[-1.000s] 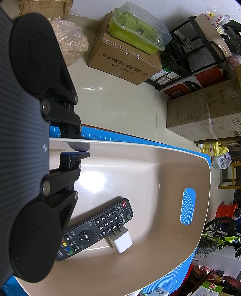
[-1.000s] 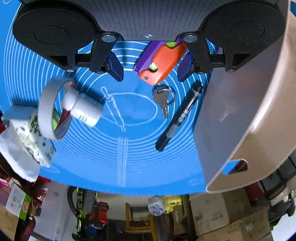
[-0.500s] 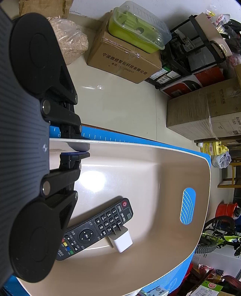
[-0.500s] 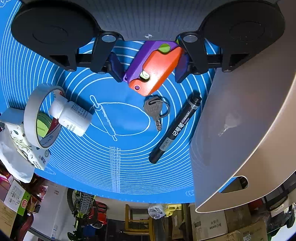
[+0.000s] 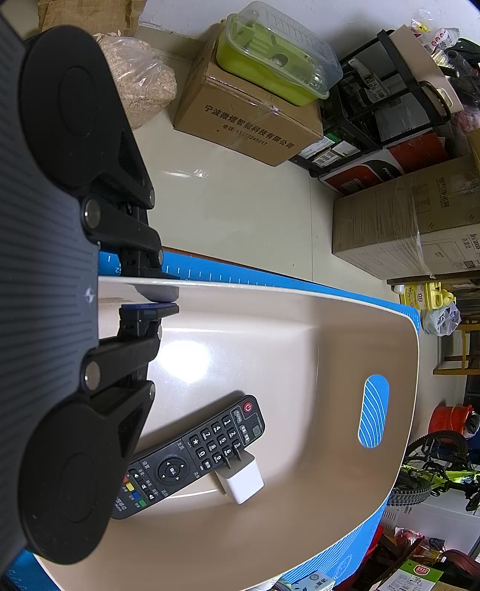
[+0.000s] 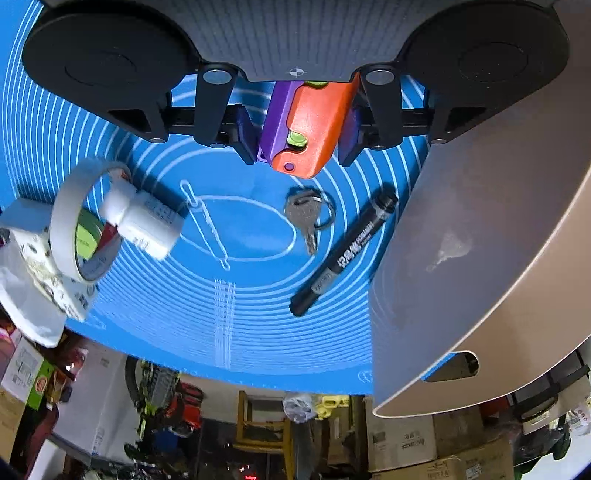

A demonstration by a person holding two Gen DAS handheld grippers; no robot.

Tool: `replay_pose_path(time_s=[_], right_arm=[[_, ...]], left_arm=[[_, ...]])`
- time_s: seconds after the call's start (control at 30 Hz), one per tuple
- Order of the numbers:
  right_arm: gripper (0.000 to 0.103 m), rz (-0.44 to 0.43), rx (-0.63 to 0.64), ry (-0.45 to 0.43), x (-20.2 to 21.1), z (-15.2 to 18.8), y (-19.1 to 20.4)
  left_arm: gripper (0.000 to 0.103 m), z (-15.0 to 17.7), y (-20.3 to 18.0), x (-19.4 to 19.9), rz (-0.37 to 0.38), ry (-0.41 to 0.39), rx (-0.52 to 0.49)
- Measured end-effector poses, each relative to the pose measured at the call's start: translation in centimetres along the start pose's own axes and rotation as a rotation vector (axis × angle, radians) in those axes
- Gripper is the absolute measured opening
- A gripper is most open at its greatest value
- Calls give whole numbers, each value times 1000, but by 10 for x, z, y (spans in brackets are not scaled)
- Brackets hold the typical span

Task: Organize rigid objects
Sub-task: 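Grasp the orange-purple toy with the right gripper, then carry the toy into the basket and release it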

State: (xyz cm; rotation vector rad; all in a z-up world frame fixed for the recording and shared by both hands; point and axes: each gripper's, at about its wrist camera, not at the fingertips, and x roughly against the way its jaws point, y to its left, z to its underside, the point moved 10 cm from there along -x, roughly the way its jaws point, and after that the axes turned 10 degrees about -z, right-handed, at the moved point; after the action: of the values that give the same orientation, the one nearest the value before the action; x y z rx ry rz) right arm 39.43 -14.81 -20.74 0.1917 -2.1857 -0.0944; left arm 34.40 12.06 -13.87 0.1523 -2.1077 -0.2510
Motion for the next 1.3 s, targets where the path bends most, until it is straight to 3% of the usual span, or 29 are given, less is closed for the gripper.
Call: replay_pose_path(time_s=[0.4,0.43,0.53,0.73,1.07,1.3], right_arm=[[71,35,-48,31,7,16,1],[70,37,-56,26,8,16,0],[53,16,-57,7,10,17,5],[49,15,-28,-27,13,15,9],[49,10,-12,-183,54,-25,14],[49,-89,29,-355,108,-70,49]], left_arm=[[10,1,0,-1,-5,1,-1],[10,1,0,-1,-5,1,-2],[10,1,0,-1,-4,1,-1],[10,1,0,-1,-4,1,-2],[10,1,1,0,-5,0,-4],[10,1,2,0,-6,0,-4]])
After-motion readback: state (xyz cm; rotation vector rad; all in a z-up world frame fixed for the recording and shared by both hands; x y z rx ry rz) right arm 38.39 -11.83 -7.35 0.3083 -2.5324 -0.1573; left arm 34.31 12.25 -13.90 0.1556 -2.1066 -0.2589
